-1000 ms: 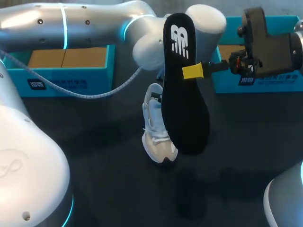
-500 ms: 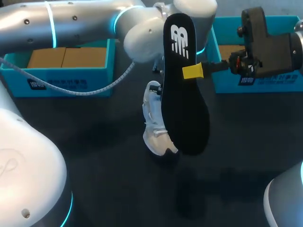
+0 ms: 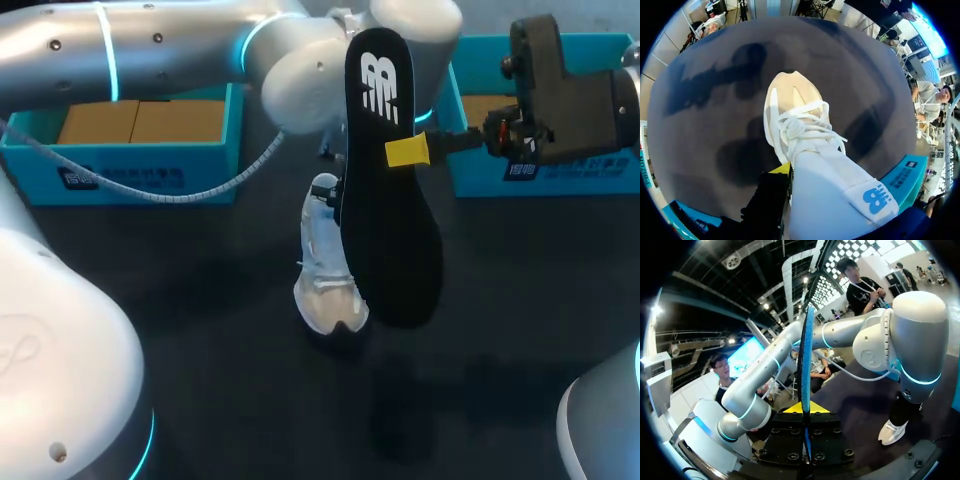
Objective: Take the shoe out of the shoebox, open the shoe tongue, remove and reinsert the insole, then place the shoe into the shoebox
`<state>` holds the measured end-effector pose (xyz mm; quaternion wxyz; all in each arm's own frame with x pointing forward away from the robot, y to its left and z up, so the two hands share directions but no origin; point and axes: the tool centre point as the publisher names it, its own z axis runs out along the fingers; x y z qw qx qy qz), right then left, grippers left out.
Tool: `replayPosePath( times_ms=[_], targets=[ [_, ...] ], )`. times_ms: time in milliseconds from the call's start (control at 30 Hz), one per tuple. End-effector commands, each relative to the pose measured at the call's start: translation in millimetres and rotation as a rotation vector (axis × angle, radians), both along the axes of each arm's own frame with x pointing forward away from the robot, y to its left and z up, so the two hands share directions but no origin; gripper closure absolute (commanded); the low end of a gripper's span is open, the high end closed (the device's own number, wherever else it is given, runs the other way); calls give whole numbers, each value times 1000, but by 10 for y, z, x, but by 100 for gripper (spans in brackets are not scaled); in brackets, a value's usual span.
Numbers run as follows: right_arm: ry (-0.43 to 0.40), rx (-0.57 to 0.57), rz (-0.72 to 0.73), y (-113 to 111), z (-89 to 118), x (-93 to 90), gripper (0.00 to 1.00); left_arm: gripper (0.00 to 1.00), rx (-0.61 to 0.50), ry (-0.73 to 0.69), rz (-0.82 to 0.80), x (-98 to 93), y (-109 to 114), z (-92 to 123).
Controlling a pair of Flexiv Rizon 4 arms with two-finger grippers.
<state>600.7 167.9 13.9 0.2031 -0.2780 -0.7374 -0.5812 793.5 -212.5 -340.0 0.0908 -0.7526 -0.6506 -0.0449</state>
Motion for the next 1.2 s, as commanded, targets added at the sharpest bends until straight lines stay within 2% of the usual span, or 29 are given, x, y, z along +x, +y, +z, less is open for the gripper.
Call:
replayPosePath(
  times_ms=[33, 133, 200, 267, 300, 400, 467, 533, 600, 633, 767, 833, 1067, 1200],
  targets=[
    [2, -3, 4, 39, 2, 35, 100, 0, -16, 5, 10, 55, -94, 72],
    [2, -3, 4, 39, 2, 35, 100, 0, -64, -4, 17, 63, -82, 246],
    [2, -3, 4, 39, 2, 35, 100, 0, -84, 27, 20, 79, -88, 198],
    [2, -3, 4, 39, 2, 35, 100, 0, -47, 57, 35, 85, -117, 37],
    [2, -3, 4, 39, 2, 35, 100, 0, -59, 70, 34, 79, -121, 40],
    [2, -3, 4, 39, 2, 35, 100, 0, -95, 20, 23, 65, -133, 264],
    [2, -3, 4, 39, 2, 35, 100, 0, -107, 15, 25, 90, -126, 323],
    [2, -3, 4, 39, 2, 35, 100, 0, -89, 75, 30, 105, -128, 167],
    [2, -3, 4, 39, 2, 35, 100, 0, -28, 73, 32, 89, -142, 42],
    [2, -3, 4, 39, 2, 35, 100, 0, -54, 80, 25, 87, -135, 103],
    [2, -3, 4, 39, 2, 35, 100, 0, -201, -5, 29, 164, -64, 792],
    [2, -3, 4, 39, 2, 35, 100, 0, -209, -44, 40, 179, -36, 979],
    [2, -3, 4, 39, 2, 35, 100, 0, -221, -124, 64, 289, 15, 1288],
    [2, -3, 4, 39, 2, 35, 100, 0, -230, -146, 76, 303, 39, 1389]
  ],
)
